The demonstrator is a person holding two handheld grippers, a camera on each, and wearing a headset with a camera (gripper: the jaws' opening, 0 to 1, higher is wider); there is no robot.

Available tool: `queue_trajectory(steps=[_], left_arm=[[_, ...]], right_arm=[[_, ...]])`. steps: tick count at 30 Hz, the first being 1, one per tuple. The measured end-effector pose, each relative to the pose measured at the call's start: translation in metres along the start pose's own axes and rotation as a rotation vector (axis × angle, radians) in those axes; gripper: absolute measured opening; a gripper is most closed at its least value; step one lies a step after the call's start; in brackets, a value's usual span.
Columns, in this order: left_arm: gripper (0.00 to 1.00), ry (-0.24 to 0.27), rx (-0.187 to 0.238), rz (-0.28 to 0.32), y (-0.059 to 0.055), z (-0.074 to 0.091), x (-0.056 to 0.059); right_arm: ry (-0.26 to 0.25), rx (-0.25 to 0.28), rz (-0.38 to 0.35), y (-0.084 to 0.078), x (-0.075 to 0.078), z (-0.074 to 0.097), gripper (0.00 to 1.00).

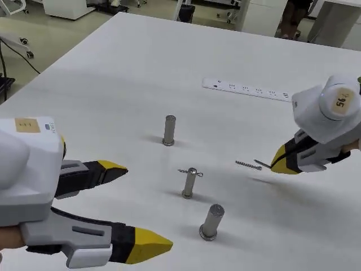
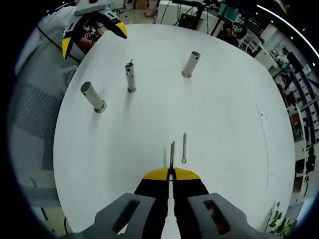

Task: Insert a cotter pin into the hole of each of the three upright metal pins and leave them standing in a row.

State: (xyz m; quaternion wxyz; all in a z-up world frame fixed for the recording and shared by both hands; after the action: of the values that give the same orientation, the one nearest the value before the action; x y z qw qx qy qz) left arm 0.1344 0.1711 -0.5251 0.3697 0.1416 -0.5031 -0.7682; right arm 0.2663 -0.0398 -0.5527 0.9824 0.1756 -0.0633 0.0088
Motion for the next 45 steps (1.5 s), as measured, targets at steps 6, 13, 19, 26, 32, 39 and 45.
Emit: queue_trajectory(steps=[6, 13, 19, 26, 32, 39, 45], left_arm=[[0.80, 0.002, 0.013, 0.009, 0.007, -0.003, -0.004], [0.77, 0.012, 0.050, 0.034, 0.020, -0.008, -0.008], [0.73, 0.016, 0.071, 0.057, 0.031, -0.015, -0.011], [0.64, 0.008, 0.073, 0.076, 0.039, -0.024, -0.012], [0.61, -0.015, 0.070, 0.086, 0.046, -0.033, -0.006], [0.51, -0.062, 0.062, 0.112, 0.053, -0.044, 0.004], [0.46, -0.093, 0.060, 0.097, 0.060, -0.053, 0.014]], right_arm=[[-0.054, 0.054, -0.027, 0.000, -0.007, 0.013, 0.00], [-0.125, 0.115, -0.023, 0.011, -0.019, 0.028, 0.00], [-0.187, 0.223, -0.030, 0.032, -0.026, 0.044, 0.00], [-0.267, 0.259, -0.017, 0.043, -0.030, 0.056, 0.00], [-0.313, 0.266, -0.003, 0.046, -0.035, 0.060, 0.00], [-0.323, 0.253, 0.019, 0.052, -0.053, 0.058, 0.00], [-0.348, 0.264, 0.018, 0.057, -0.060, 0.058, 0.00]])
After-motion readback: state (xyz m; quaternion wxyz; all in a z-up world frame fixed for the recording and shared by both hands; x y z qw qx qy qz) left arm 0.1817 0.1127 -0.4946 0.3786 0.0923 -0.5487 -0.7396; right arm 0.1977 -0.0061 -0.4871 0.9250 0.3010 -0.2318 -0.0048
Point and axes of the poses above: the centre of the closed fingertips' face, and the gripper's own axes: z roughly backward along the fingers, x roughly to its right, y roughly out of its top, the point moved 2 cm from there along z, roughly backward along the fingers, and after that the axes turned 6 degrees about y, right-handed, at the moved point
